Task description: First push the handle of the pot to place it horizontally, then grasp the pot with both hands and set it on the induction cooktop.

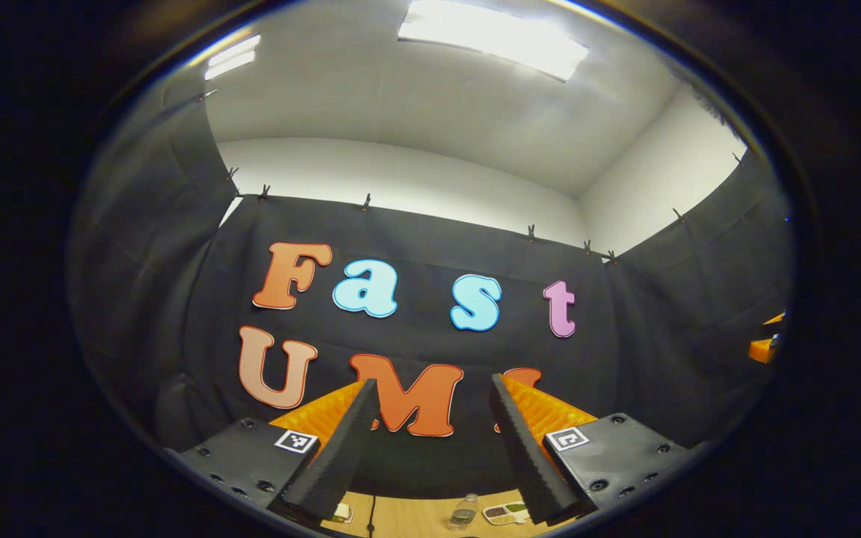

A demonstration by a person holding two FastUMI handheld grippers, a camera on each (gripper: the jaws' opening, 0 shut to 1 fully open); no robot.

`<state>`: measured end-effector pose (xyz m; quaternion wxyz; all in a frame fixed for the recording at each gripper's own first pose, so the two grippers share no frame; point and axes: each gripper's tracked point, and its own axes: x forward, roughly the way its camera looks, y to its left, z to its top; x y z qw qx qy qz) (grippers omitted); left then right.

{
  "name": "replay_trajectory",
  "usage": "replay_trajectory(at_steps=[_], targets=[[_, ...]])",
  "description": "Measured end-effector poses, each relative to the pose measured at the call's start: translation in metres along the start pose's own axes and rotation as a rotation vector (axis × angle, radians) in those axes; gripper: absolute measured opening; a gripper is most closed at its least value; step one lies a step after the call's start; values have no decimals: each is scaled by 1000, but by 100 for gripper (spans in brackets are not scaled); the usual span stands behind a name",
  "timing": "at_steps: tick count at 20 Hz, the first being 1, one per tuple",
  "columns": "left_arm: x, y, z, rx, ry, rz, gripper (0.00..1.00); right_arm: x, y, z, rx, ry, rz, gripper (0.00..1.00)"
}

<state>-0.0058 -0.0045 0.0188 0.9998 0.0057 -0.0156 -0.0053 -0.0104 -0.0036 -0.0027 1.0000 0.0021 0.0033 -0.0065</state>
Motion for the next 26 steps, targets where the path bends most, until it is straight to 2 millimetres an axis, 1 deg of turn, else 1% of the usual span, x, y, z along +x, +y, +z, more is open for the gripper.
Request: replay_trajectory(at_steps=[1,2,3,4,5,7,12,16,17,18,21,23,26], targets=[[-1,1,1,3,-3,3,95,1,0,0,0,0,1,97],[-2,3,2,5,-4,7,95,1,1,0,1,-1,2,95],[-3,4,2,8,-4,9,95,1,1,0,2,-2,3,97],[-3,5,1,10,-1,12,95,0,2,0,4,-3,5,97],[-4,4,1,10,3,12,95,1,3,0,5,-3,7,95],[-6,6,-2,7,11,18,95,2,5,-3,8,-2,13,95],[-9,9,-12,2,40,32,95,1,7,-15,11,23,22,95],[-10,8,-27,1,76,34,95,-1,10,-29,10,47,24,95],[-9,7,-30,0,85,35,95,-2,12,-36,11,61,25,93],[-10,7,-32,0,91,38,95,-3,17,-46,17,81,31,95],[-8,7,-37,1,105,43,95,-10,41,-77,46,157,70,95],[-7,7,-40,0,112,44,95,-17,62,-100,70,216,103,95],[-5,7,-43,2,121,48,95,-33,108,-143,119,328,186,94]])
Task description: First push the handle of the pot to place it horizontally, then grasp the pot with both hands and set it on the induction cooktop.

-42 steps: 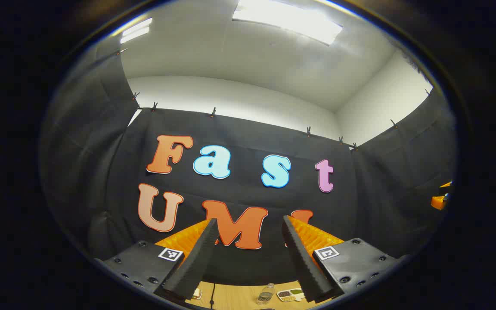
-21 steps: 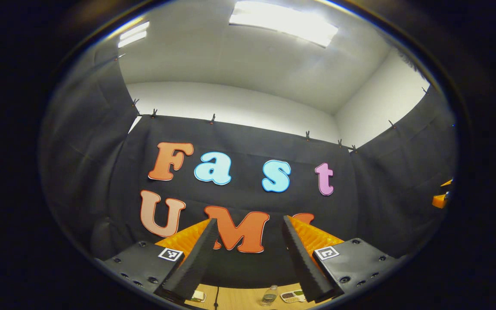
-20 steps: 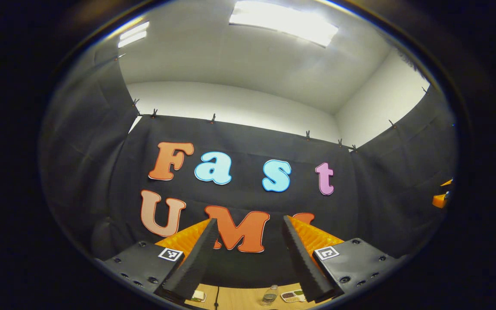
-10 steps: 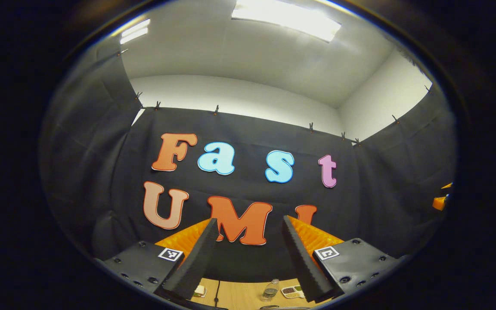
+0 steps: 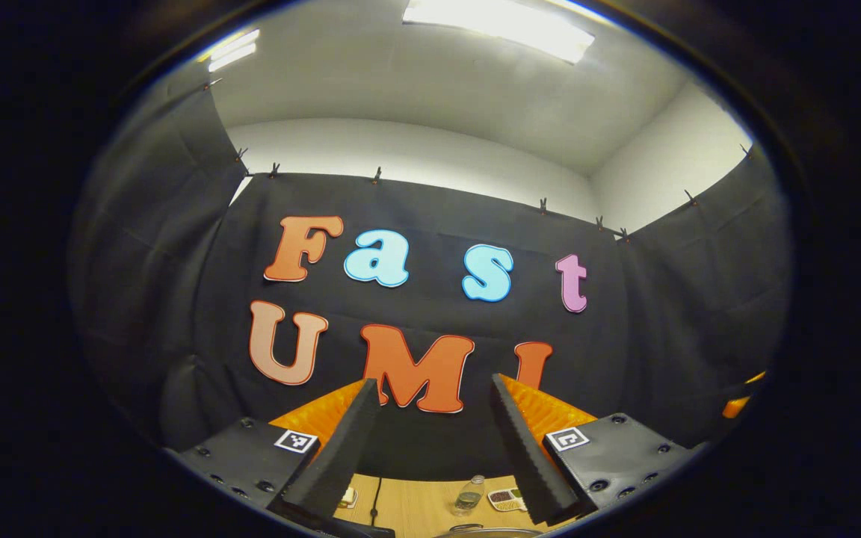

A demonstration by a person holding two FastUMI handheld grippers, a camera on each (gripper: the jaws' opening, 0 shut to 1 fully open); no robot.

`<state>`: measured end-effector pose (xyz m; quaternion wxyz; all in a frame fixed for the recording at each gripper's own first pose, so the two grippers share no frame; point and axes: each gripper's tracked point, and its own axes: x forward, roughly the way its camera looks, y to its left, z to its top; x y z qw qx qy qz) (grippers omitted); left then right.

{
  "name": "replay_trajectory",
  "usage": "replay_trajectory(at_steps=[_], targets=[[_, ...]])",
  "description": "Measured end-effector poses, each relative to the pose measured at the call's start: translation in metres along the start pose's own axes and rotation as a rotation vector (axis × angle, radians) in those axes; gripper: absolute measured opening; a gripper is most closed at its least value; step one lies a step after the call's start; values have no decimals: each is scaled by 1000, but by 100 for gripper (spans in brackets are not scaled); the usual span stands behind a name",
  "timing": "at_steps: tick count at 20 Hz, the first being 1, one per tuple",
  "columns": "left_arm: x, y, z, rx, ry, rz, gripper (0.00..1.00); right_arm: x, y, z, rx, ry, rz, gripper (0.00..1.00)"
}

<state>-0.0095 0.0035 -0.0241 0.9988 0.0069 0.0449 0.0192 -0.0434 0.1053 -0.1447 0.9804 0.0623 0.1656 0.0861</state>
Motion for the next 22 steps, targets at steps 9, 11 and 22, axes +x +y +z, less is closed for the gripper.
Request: replay_trajectory(at_steps=[9,11,22], targets=[[1,5,-1,49,17,15,95,-10,122,-159,62,400,257,68],[-3,7,0,68,14,12,96,-16,142,-187,68,482,300,53],[-29,41,11,152,-17,38,95,-64,240,-284,65,852,536,0]])
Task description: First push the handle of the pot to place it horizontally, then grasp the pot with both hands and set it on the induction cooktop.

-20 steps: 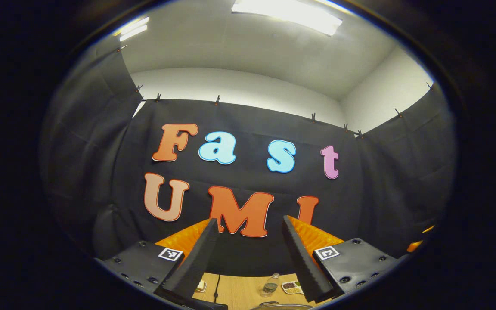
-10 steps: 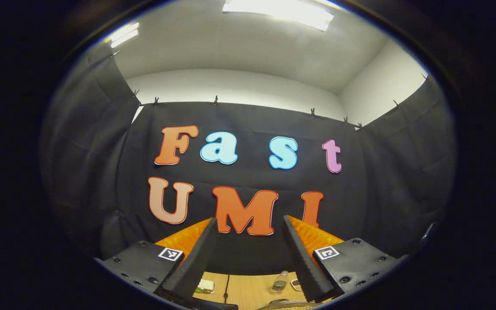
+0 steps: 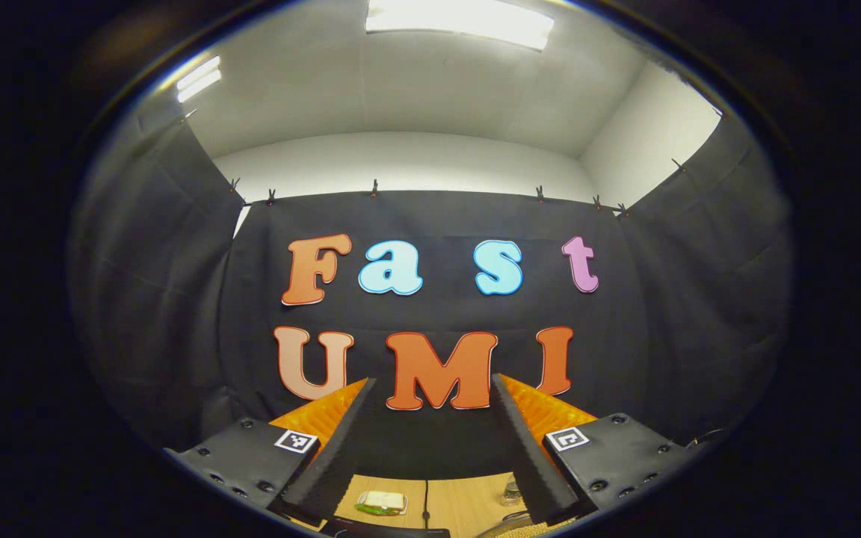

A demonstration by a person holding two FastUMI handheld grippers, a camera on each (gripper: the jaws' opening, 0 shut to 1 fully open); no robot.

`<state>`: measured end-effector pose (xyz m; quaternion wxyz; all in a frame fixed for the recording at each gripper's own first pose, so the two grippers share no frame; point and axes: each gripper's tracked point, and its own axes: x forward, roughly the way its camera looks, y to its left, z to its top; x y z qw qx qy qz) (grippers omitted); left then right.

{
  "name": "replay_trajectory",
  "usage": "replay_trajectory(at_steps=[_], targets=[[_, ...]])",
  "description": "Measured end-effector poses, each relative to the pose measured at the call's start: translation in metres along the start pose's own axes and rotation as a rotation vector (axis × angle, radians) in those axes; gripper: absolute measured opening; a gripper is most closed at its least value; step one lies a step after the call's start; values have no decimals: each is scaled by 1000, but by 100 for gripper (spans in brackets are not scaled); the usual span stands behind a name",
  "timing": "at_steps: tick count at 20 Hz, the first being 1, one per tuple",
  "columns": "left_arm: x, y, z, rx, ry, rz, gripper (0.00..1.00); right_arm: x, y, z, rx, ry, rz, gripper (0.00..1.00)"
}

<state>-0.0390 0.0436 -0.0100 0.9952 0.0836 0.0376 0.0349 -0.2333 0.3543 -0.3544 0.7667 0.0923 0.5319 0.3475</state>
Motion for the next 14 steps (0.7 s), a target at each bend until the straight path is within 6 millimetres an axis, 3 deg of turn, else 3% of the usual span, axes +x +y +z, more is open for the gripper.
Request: replay_trajectory(at_steps=[7,14], targets=[[-13,54,-10,13,23,85,95,39,38,-37,23,163,60,0],[-24,94,-15,23,35,135,95,73,49,-48,55,243,43,0]])
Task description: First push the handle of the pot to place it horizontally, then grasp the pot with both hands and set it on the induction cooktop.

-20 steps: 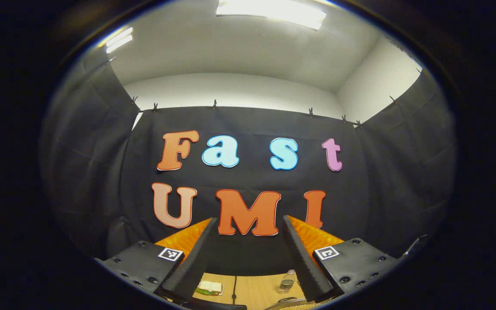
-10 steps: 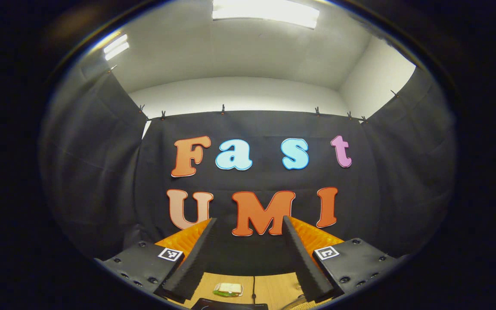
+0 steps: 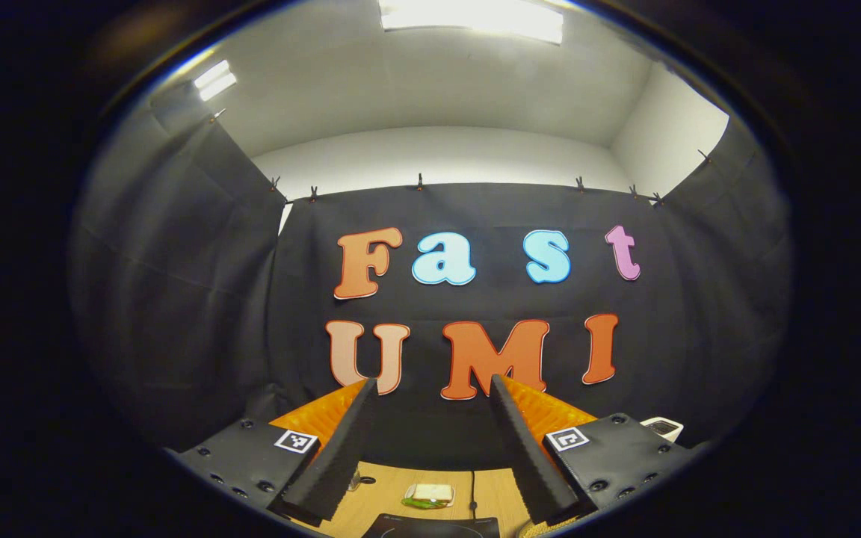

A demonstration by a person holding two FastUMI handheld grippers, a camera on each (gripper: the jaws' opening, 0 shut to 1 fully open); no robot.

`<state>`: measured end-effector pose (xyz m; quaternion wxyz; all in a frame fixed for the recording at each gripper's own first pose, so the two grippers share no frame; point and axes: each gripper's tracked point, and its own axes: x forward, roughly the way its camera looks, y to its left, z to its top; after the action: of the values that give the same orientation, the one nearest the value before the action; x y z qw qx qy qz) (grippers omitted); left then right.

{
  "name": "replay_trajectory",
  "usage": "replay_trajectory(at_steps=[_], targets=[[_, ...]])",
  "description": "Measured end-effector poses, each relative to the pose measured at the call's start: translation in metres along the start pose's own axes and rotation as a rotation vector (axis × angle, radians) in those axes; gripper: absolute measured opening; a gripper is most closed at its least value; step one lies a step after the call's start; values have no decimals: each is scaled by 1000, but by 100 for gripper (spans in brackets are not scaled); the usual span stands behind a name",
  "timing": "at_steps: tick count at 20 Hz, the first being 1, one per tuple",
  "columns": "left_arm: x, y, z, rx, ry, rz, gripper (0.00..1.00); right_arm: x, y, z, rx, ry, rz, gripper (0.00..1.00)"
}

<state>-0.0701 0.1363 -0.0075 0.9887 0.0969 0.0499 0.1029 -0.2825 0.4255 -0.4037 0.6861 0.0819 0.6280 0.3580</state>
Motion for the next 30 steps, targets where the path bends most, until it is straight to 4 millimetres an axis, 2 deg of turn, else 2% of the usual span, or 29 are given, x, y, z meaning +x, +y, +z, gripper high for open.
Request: replay_trajectory(at_steps=[4,6,9,13,18,30], targets=[[-1,6,-3,-11,5,9,95,7,7,6,44,12,30,0],[0,7,-4,-11,2,7,95,7,12,-1,33,31,40,0],[1,6,-5,-15,0,4,95,14,16,-6,55,51,57,0],[6,-3,-12,-18,15,-15,95,22,19,-1,96,57,70,0],[16,-24,-23,-17,43,-53,94,31,-2,1,156,68,4,0],[26,-109,-34,-3,59,-155,95,17,-71,4,218,53,-60,0]])
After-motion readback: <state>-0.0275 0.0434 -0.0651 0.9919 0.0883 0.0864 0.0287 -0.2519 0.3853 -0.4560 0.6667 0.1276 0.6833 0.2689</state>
